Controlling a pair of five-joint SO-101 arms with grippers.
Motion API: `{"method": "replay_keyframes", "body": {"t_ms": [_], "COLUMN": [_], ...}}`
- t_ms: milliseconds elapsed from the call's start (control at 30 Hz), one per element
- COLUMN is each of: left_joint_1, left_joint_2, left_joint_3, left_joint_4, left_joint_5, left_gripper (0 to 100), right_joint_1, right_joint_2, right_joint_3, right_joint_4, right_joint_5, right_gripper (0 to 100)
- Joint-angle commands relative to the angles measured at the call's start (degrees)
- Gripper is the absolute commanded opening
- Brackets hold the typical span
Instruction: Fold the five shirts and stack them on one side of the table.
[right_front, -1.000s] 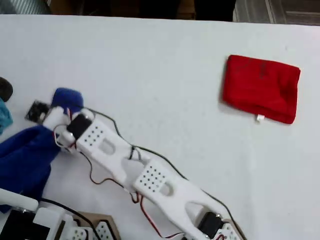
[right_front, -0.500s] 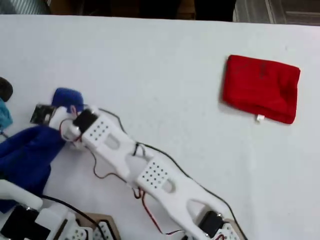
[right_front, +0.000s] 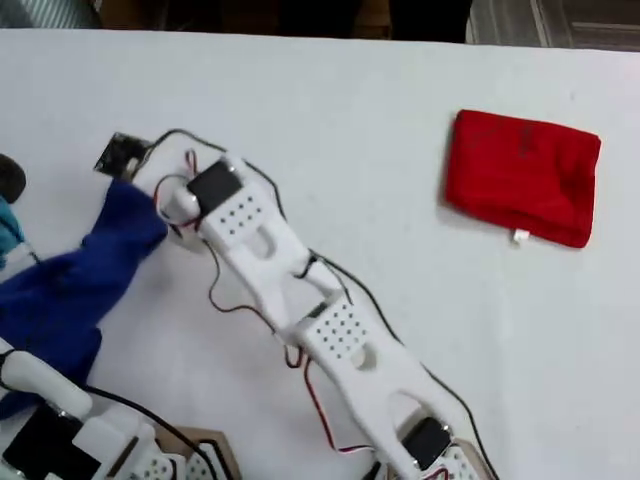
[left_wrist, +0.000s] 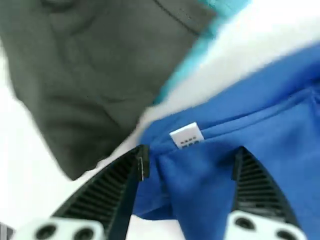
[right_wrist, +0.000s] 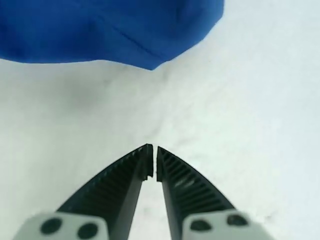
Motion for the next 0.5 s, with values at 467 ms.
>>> {"method": "replay_keyframes", "body": {"t_ms": [467], "left_joint_1": [29.36], "left_joint_2": [-5.98], "left_joint_3": [5.58], "left_joint_4": [6.95], "left_joint_5": [4.66], "left_gripper": [2], "right_joint_1": [20.53], "right_joint_2": [-16.22], "right_joint_3": [-0.44], "right_joint_4": [1.45], "right_joint_5": [-2.99], "right_gripper": [2.1]}}
